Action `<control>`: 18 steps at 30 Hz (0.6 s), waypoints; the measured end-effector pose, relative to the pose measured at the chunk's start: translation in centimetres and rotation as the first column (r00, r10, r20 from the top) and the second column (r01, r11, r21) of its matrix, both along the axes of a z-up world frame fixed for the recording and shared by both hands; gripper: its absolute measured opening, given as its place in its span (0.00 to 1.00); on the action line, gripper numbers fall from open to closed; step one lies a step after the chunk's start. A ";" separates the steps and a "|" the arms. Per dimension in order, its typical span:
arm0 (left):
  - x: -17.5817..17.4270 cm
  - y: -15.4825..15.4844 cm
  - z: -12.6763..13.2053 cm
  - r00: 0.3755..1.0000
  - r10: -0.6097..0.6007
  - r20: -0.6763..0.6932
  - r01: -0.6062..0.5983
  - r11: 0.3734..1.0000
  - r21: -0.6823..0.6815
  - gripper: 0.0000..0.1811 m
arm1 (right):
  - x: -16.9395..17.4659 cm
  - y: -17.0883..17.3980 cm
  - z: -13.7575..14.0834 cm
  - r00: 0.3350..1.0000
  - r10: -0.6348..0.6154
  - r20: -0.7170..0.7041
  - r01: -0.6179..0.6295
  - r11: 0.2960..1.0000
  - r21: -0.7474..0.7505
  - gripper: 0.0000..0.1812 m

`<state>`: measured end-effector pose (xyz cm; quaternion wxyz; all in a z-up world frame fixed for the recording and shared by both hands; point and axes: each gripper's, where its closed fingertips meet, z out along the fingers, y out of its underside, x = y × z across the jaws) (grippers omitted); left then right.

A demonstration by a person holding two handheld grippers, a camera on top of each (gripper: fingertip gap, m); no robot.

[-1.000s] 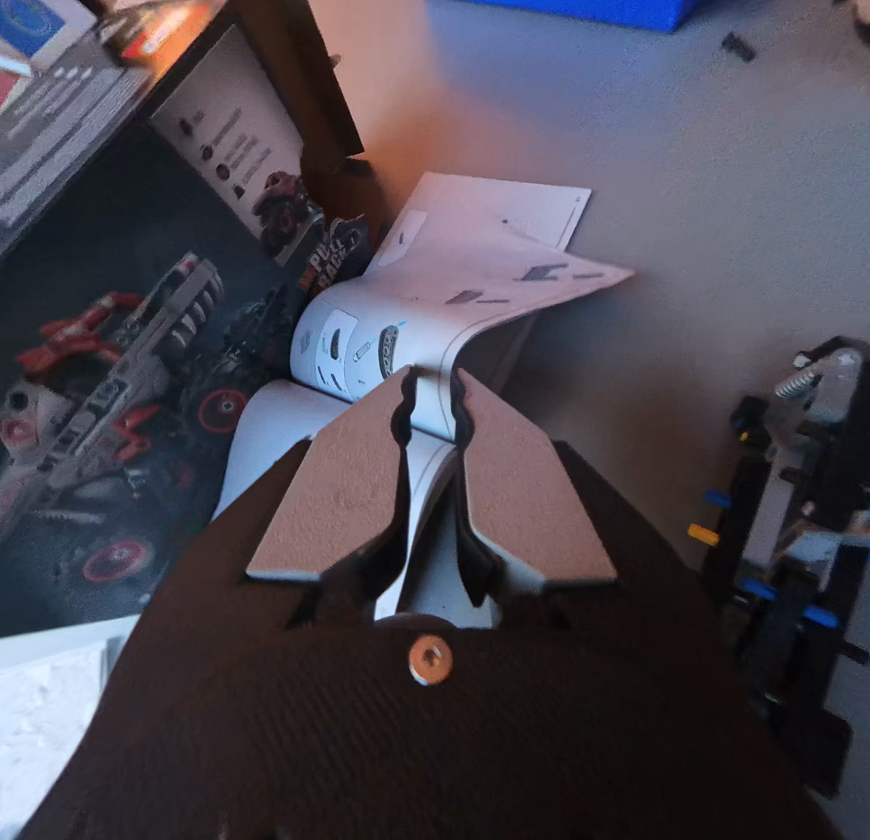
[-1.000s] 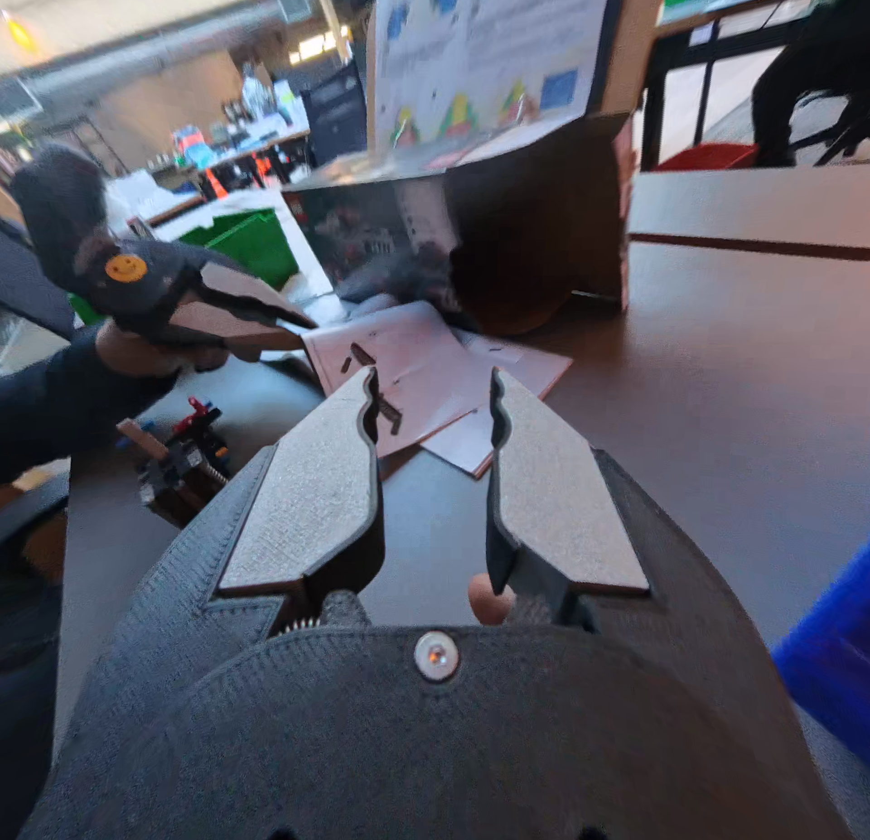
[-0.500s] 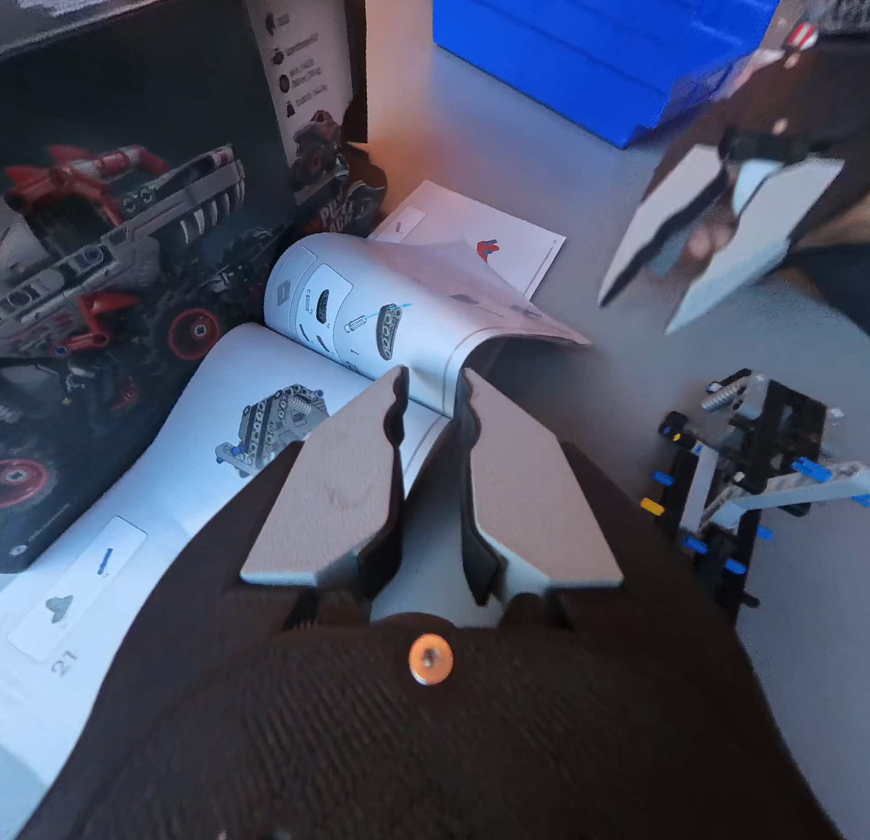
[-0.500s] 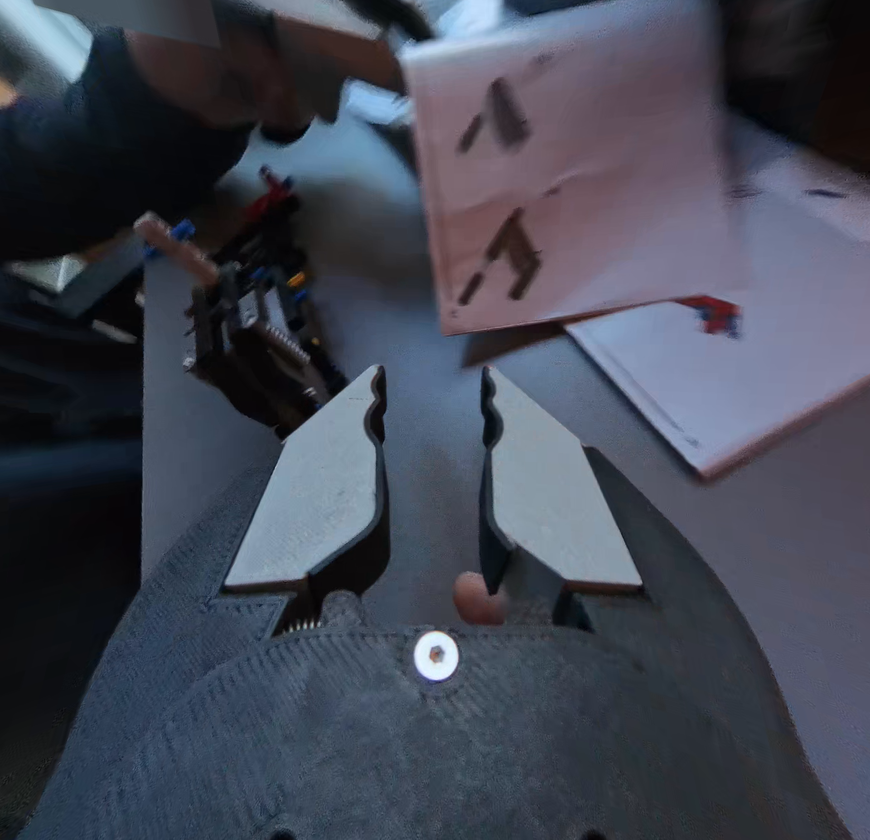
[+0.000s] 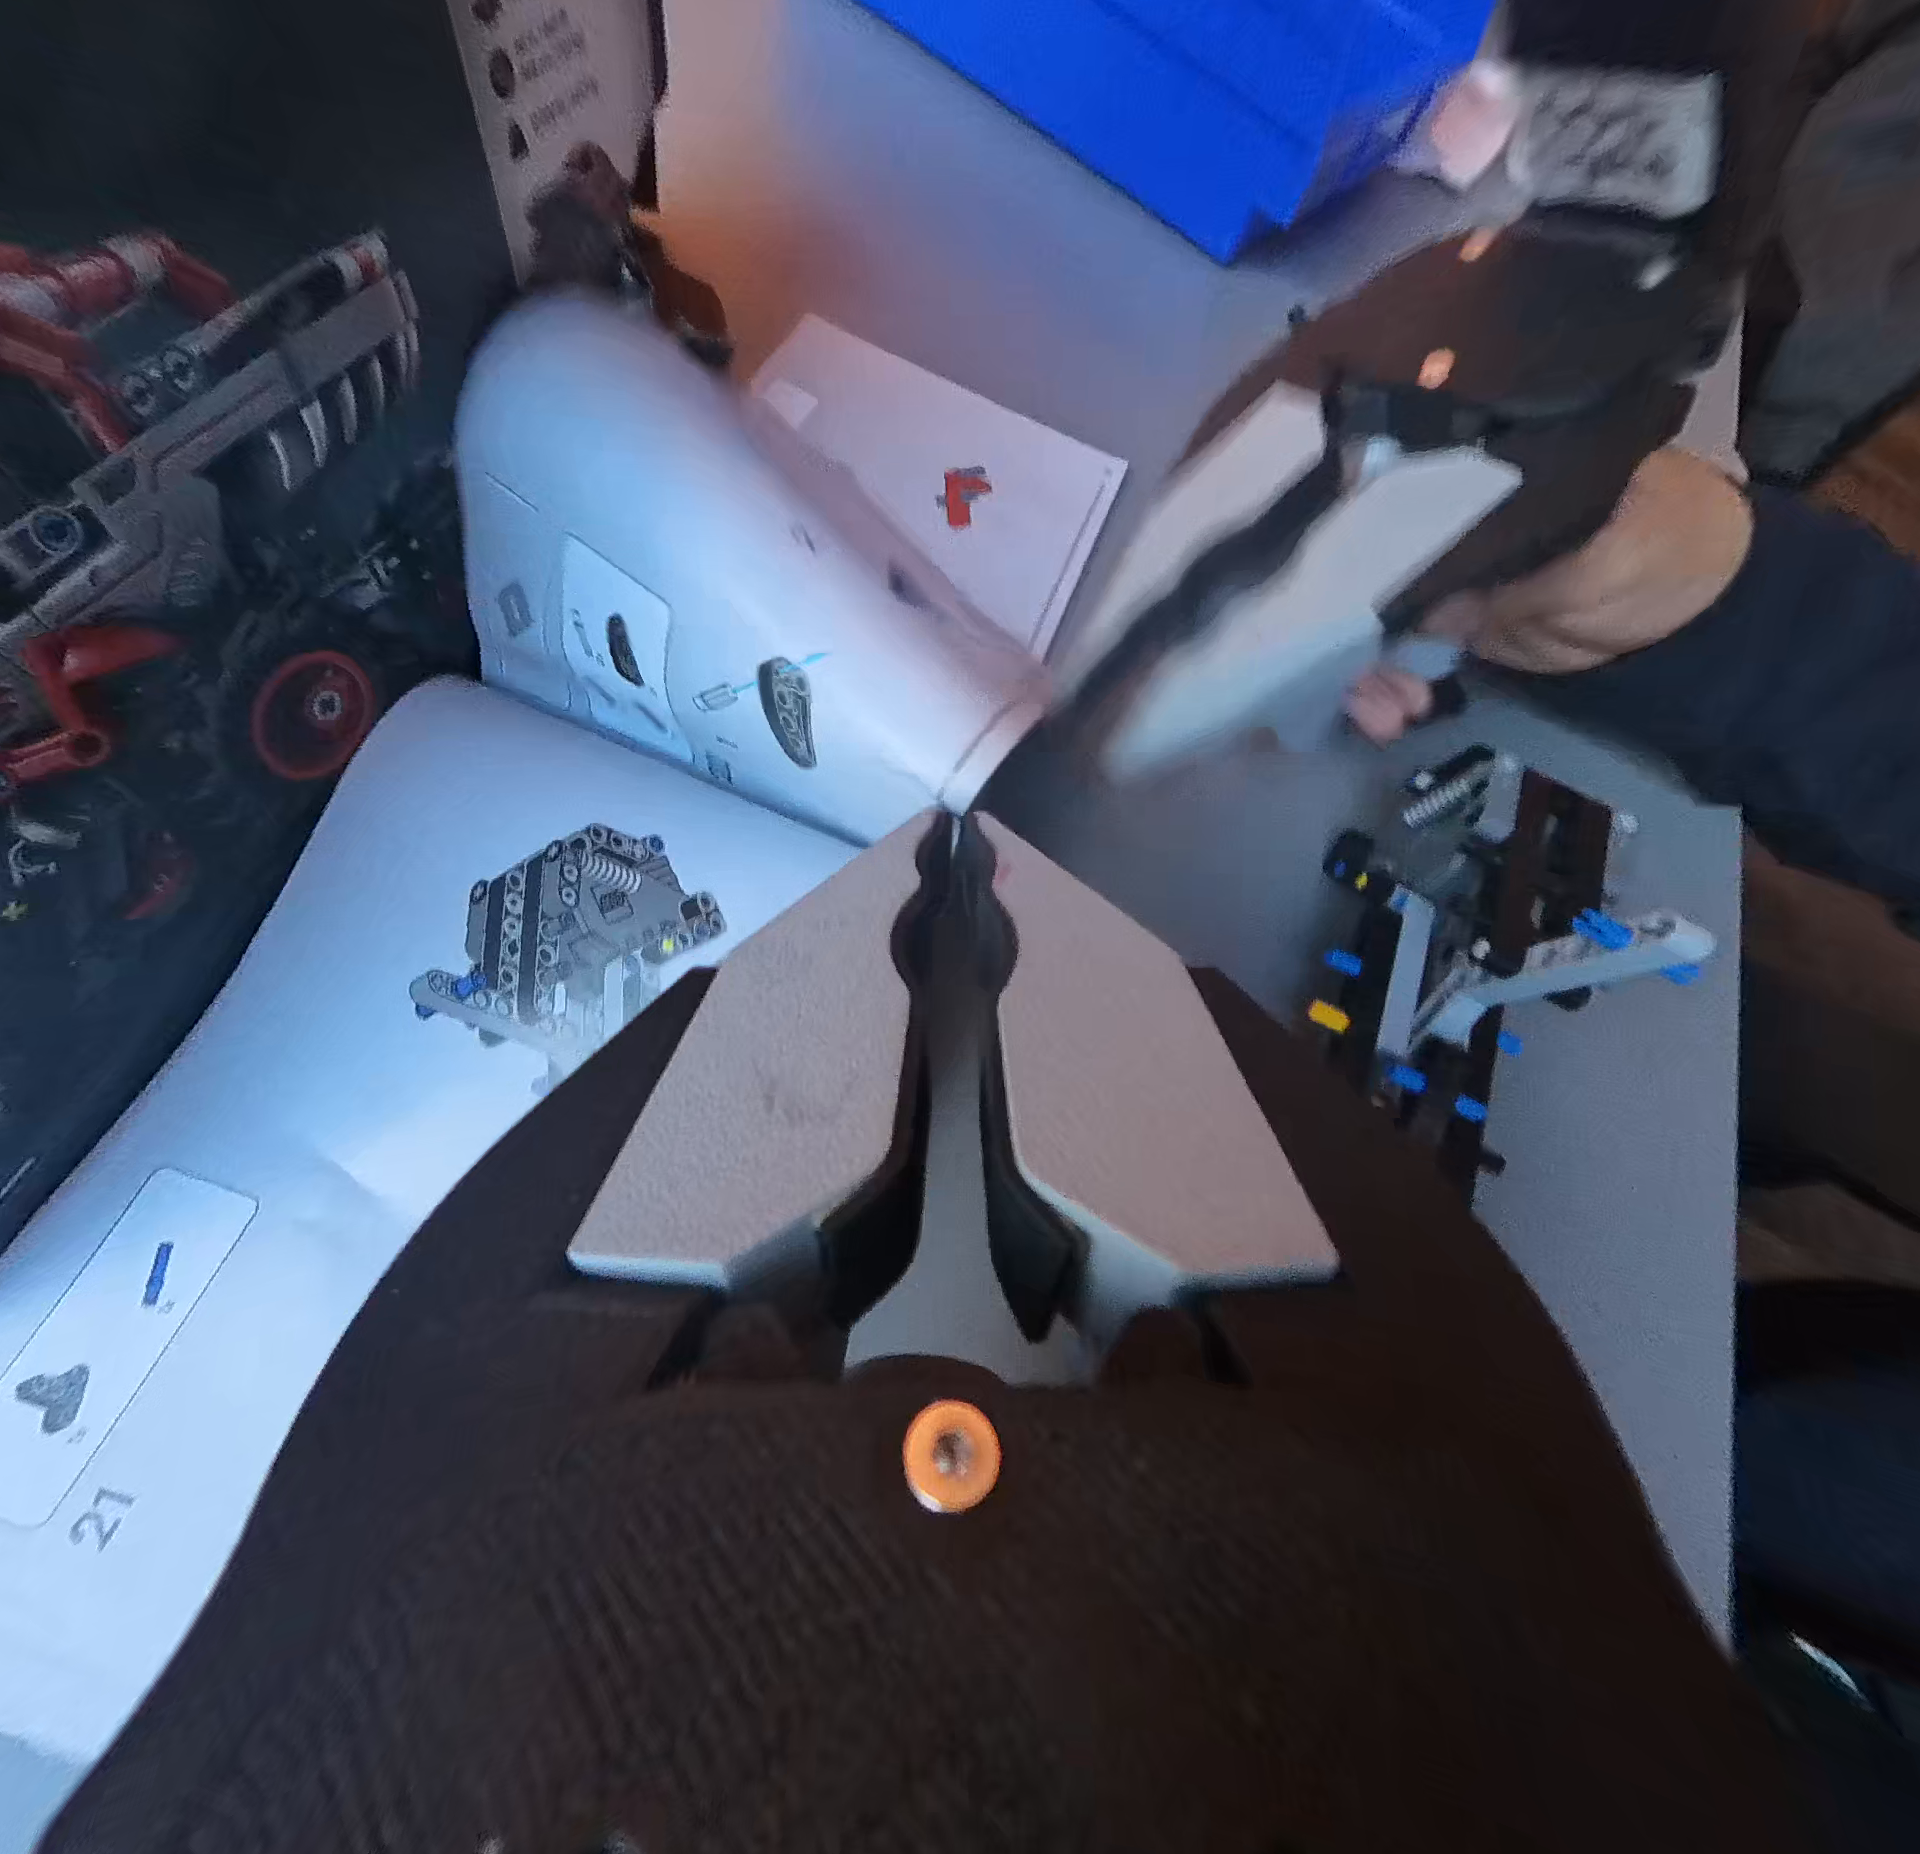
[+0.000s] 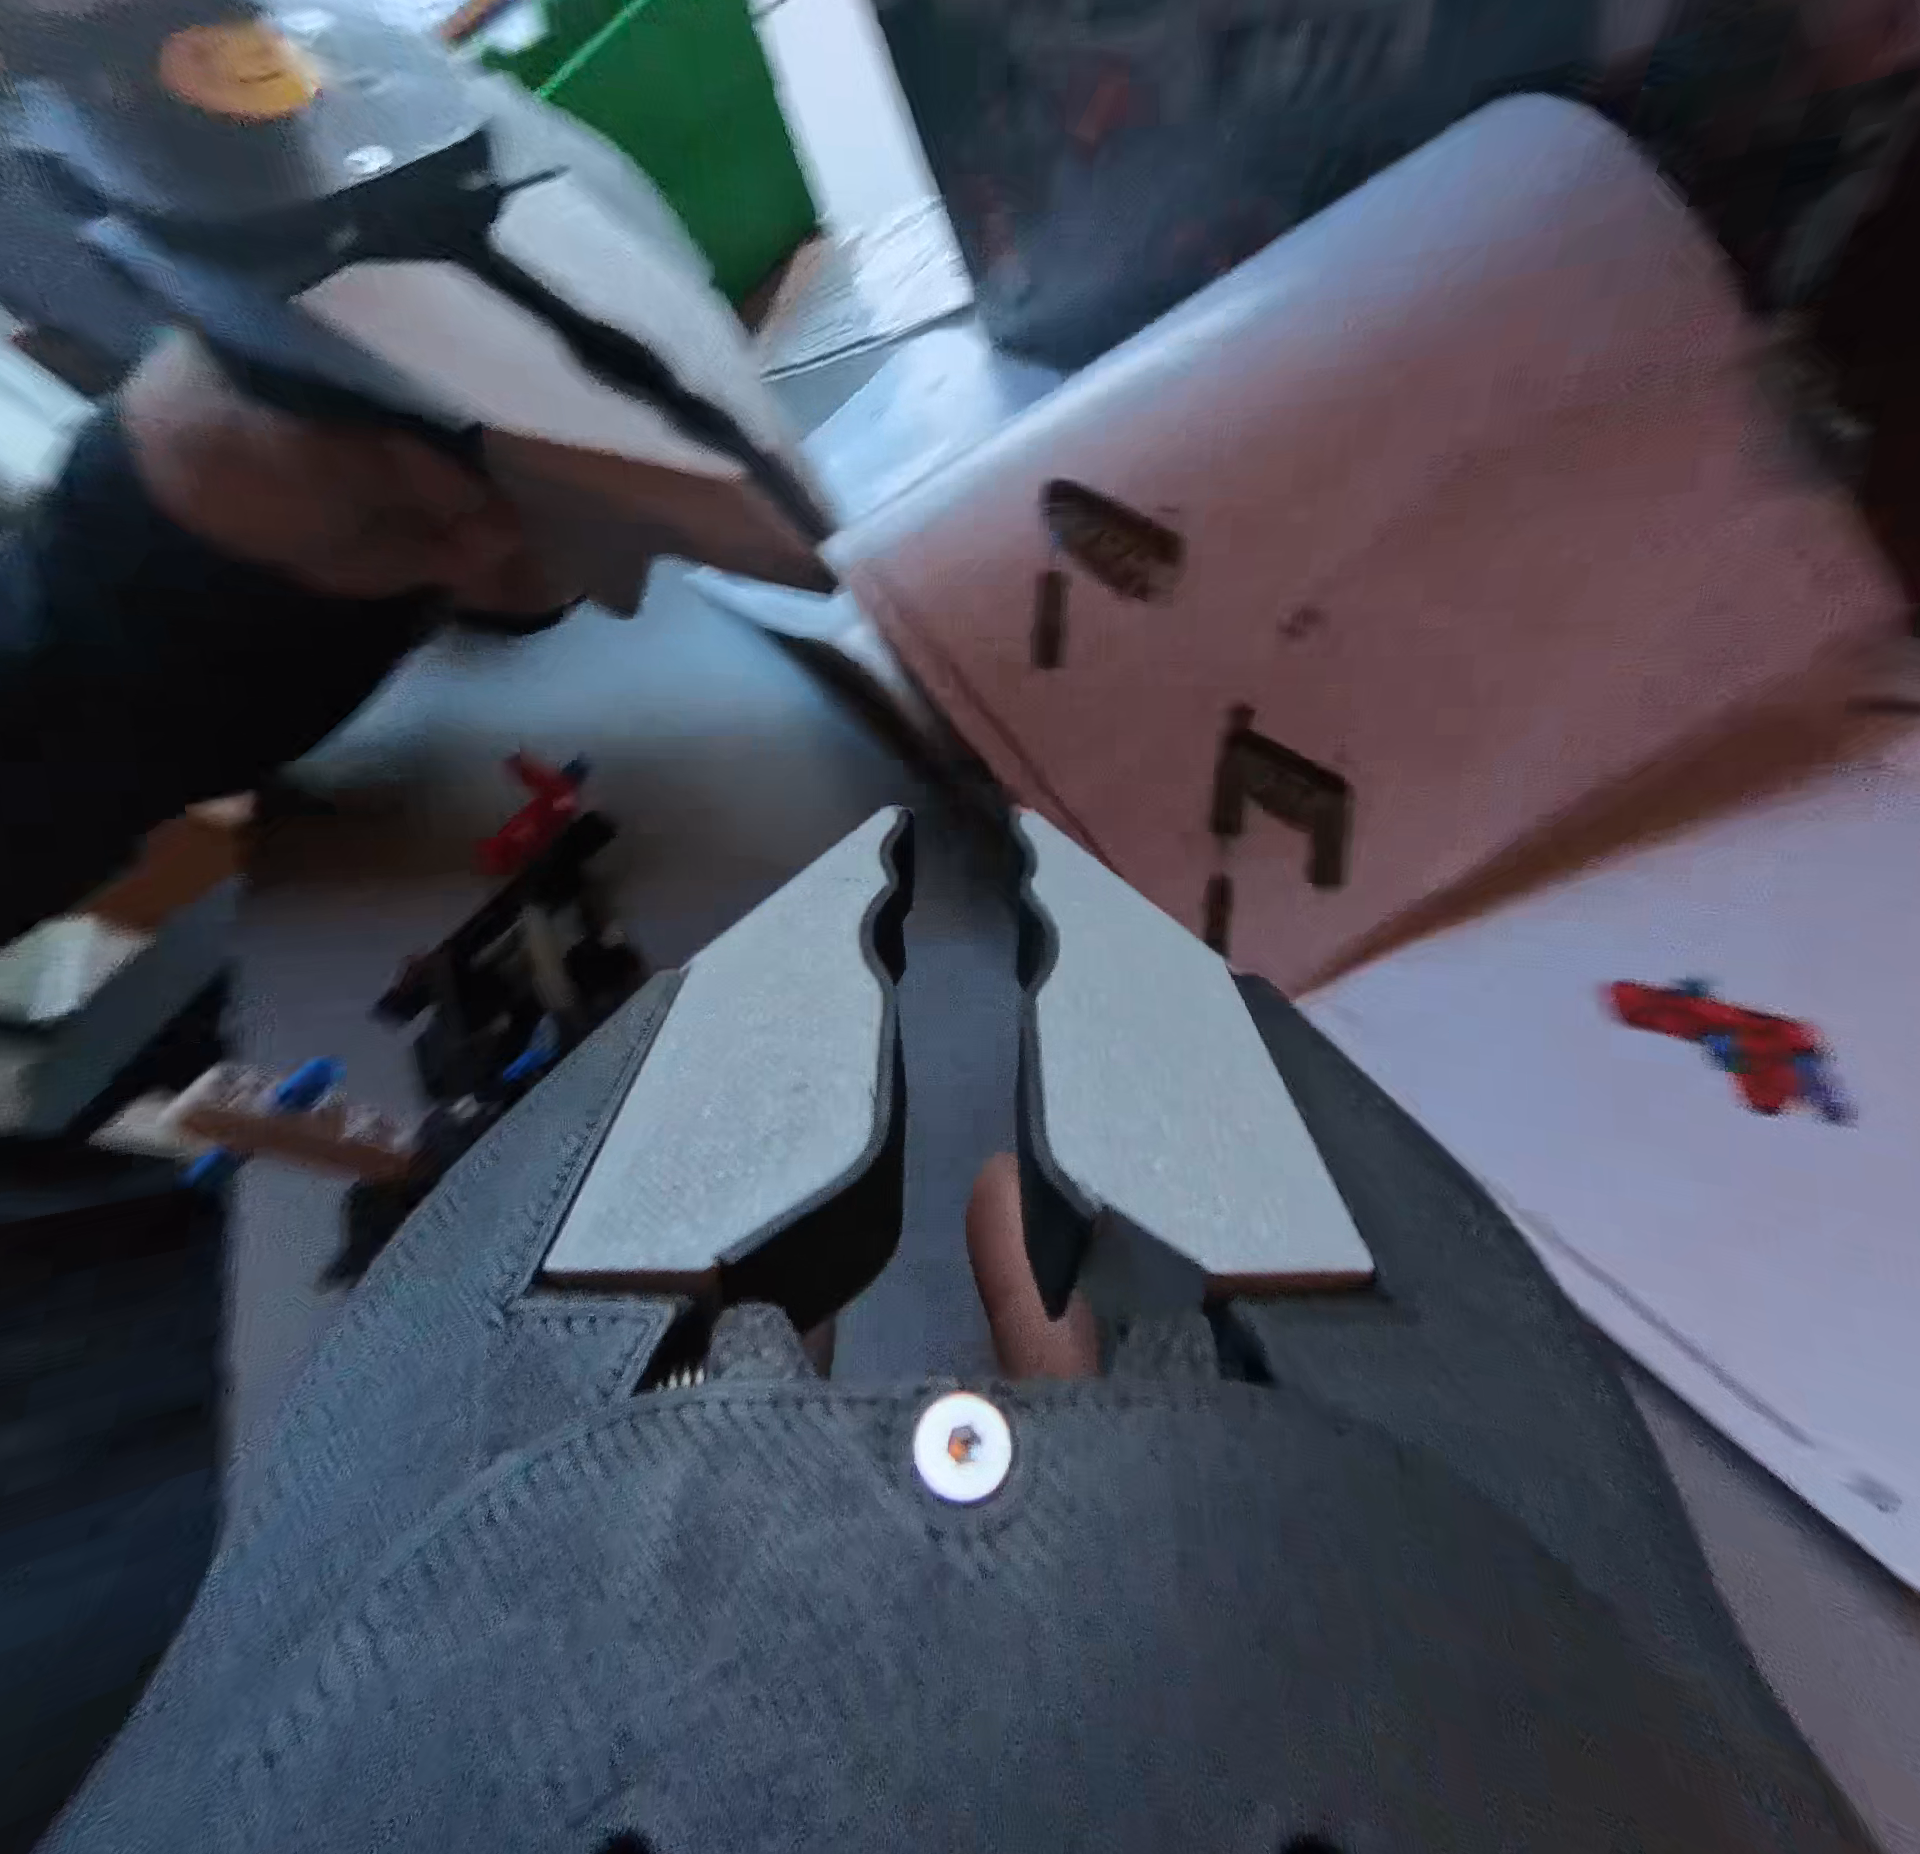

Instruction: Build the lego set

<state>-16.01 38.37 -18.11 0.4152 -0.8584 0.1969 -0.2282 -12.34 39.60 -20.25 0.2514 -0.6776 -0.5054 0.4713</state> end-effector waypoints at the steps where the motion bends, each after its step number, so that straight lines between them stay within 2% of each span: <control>1: -0.1 -0.2 -0.2 1.000 -0.005 -0.011 0.005 1.000 -0.015 0.00 | -0.1 1.3 0.4 0.997 -0.071 0.004 0.071 0.995 0.068 0.07; 3: -0.4 -0.6 -0.5 0.999 -0.016 -0.036 0.015 0.999 -0.030 0.00 | -0.4 3.3 2.2 0.983 -0.164 -0.079 0.178 0.955 0.236 0.07; 5: -0.6 -0.7 -0.7 0.999 -0.022 -0.037 0.021 0.999 -0.037 0.00 | -0.8 3.8 3.7 0.972 -0.178 -0.156 0.222 0.913 0.342 0.06; 7: -1.2 -0.2 -0.6 0.999 -0.013 -0.031 0.011 0.999 -0.047 0.00 | -1.3 2.2 4.2 0.984 -0.102 -0.148 0.149 0.921 0.359 0.05; 9: -1.3 0.2 -0.6 1.000 -0.002 -0.001 0.002 0.997 -0.071 0.00 | -1.3 -0.9 6.0 0.981 0.056 -0.187 0.026 0.913 0.407 0.05; 10: -1.3 0.4 -0.6 1.000 -0.001 0.030 0.004 0.996 -0.094 0.00 | -1.1 -2.8 7.0 0.967 0.148 -0.207 -0.044 0.899 0.437 0.00; 11: -1.1 0.3 -0.5 0.998 -0.001 0.067 0.008 0.993 -0.117 0.00 | -1.0 -3.9 7.2 0.963 0.189 -0.193 -0.083 0.887 0.454 0.00; 13: -0.7 0.6 -0.3 0.993 0.007 0.116 0.009 0.991 -0.133 0.00 | -0.7 -5.4 4.6 0.965 0.261 -0.027 -0.231 0.892 0.388 0.00; 16: -1.0 1.2 0.0 0.993 0.041 0.114 -0.029 0.994 -0.105 0.00 | -0.5 -3.7 0.9 0.976 0.172 0.133 -0.210 0.899 0.384 0.03; 18: -1.0 1.2 0.3 0.995 0.035 0.091 -0.028 0.996 -0.081 0.00 | 0.9 -1.0 -0.2 0.974 0.058 0.217 -0.160 0.859 0.487 0.02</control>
